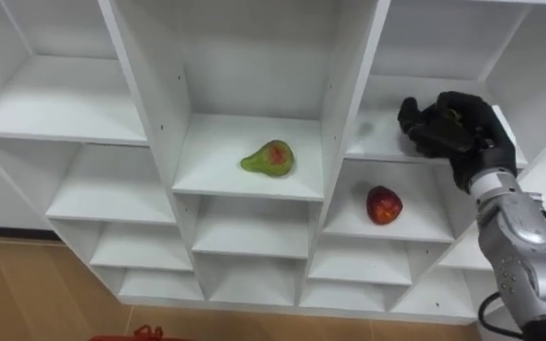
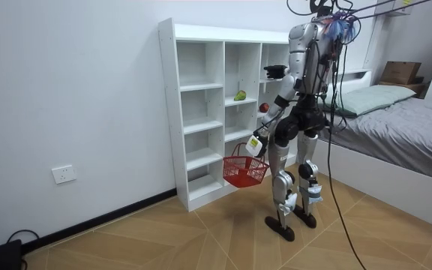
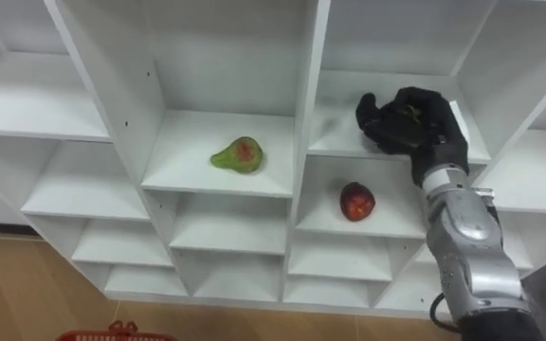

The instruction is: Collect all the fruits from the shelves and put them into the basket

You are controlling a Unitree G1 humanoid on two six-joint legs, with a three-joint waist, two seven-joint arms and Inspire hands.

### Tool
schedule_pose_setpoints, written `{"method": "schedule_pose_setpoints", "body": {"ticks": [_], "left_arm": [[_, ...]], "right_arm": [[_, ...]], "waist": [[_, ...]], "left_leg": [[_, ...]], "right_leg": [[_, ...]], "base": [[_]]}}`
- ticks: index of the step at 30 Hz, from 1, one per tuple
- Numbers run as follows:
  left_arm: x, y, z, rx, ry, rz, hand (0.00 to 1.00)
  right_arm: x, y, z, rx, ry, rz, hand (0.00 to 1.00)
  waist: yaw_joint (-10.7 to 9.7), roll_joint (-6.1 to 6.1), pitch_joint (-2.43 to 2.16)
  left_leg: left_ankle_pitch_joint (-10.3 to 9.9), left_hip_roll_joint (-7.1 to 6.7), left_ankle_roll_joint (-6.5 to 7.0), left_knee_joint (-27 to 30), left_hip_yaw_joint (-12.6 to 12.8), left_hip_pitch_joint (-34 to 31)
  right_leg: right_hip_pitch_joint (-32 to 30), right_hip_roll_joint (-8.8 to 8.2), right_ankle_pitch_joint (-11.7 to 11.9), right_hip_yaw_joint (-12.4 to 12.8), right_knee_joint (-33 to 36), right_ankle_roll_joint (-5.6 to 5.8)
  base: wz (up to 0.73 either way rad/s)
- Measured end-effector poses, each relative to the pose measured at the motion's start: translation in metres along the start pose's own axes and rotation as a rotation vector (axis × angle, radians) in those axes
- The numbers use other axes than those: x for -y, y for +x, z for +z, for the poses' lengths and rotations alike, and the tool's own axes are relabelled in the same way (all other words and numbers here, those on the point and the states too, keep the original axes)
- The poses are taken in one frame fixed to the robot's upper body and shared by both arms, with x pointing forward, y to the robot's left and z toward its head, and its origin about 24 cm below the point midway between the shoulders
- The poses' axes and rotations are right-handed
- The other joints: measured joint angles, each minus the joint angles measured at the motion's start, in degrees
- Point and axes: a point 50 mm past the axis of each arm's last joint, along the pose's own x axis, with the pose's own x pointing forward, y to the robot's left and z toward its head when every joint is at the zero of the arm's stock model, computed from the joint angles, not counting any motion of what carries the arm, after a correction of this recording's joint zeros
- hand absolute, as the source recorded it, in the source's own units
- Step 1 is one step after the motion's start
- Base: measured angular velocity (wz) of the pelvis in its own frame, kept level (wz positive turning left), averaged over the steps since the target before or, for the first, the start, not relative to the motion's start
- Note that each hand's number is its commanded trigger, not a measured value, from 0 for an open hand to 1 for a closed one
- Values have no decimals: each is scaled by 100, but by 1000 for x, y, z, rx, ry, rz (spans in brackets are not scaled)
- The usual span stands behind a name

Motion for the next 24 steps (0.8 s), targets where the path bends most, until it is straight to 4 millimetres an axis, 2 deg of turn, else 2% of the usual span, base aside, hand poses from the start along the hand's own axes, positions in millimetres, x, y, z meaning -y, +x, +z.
{"method": "schedule_pose_setpoints", "body": {"ticks": [5, 11, 14, 20, 24], "left_arm": [[4, 0, -3, -6, -7, -10, 100], [6, -1, -4, -8, -10, -14, 100], [7, 0, -3, -5, -10, -13, 100], [11, 1, 7, 32, 8, -30, 100], [16, 2, 25, 88, 39, -47, 100]], "right_arm": [[-10, -8, 0, 18, 99, 94, 100], [-20, -22, -1, 35, 123, 174, 100], [-28, -28, -7, 13, 137, 239, 100], [-41, -36, -18, -34, 159, 317, 100], [-56, -38, -24, -52, 177, 396, 100]], "waist": [[-44, 92, -43], [-94, 88, -46], [-90, 83, -44], [-90, 74, -38], [-96, 49, -37]], "left_leg": [[0, 6, 0, -7, 86, -5], [-1, 36, 0, -15, 179, 13], [-3, 76, -2, -27, 245, 28], [-4, 88, 0, -21, 304, -28], [-2, 93, 1, 41, 302, -200]], "right_leg": [[-32, 2, 0, 68, 0, 0], [-50, 8, 1, 136, 17, -1], [-42, 13, 8, 153, 23, -3], [-167, 18, 12, 205, 115, -8], [-329, 16, 27, 199, 162, -21]], "base": [[-4], [-8], [-8], [-6], [1]]}}
